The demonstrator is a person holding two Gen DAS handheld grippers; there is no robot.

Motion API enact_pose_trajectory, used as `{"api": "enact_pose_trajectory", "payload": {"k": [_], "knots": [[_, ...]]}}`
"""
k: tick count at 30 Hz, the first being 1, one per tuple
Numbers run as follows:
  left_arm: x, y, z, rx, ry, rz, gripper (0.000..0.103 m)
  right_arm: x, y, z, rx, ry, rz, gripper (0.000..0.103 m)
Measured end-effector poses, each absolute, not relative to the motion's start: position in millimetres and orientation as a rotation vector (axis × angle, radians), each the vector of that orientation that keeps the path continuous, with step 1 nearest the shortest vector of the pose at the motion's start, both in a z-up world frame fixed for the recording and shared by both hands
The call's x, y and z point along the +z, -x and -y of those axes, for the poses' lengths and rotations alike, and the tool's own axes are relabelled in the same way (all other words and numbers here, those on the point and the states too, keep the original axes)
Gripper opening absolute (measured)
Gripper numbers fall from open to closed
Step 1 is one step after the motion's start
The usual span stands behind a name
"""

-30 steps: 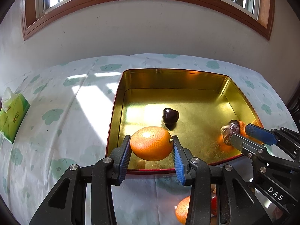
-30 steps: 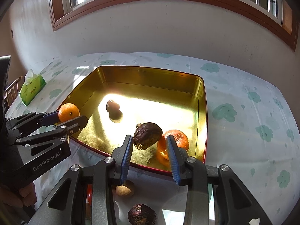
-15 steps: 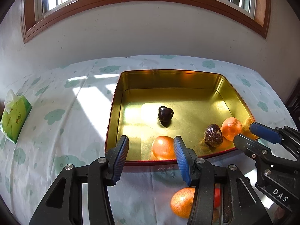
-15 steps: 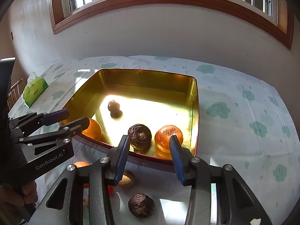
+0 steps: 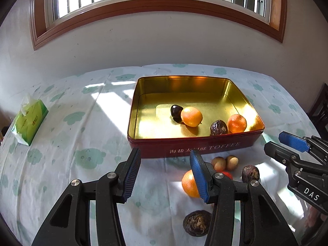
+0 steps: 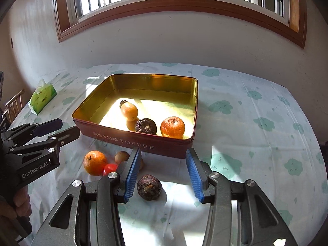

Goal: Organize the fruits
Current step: 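Withdraw both open tools from the tin toward the remaining fruits, then grasp a dark wrinkled fruit with the right tool while the left tool grasps another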

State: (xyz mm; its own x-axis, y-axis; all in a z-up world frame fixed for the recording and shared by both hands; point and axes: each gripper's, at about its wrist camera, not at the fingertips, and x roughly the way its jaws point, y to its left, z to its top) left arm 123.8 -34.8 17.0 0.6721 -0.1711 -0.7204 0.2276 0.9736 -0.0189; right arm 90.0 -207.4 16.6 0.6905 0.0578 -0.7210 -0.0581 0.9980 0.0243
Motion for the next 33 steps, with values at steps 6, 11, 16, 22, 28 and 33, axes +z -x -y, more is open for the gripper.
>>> {"api": "enact_pose_trajectory", "payload": {"k": [6, 11, 16, 22, 28, 33], "knots": [[-2, -98, 14, -0.188, -0.067, -0.844, 0.051, -7, -64, 207, 0.061, 0.02, -0.862, 0.043], [-18, -82, -5, -0.152, -0.05, -0.878, 0.051, -25, -54, 202, 0.08, 0.018, -0.909, 0.043], [-30, -75, -21, -0.13, -0.028, -0.902, 0.051, -32, -58, 198, 0.089, 0.007, -0.928, 0.043], [-39, -72, -28, -0.117, -0.02, -0.923, 0.051, -39, -69, 195, 0.082, 0.018, -0.94, 0.043], [-41, -70, -25, -0.13, -0.026, -0.922, 0.051, -42, -80, 189, 0.071, 0.045, -0.928, 0.043], [-41, -65, -17, -0.151, -0.038, -0.922, 0.051, -43, -87, 186, 0.064, 0.065, -0.912, 0.039]]}}
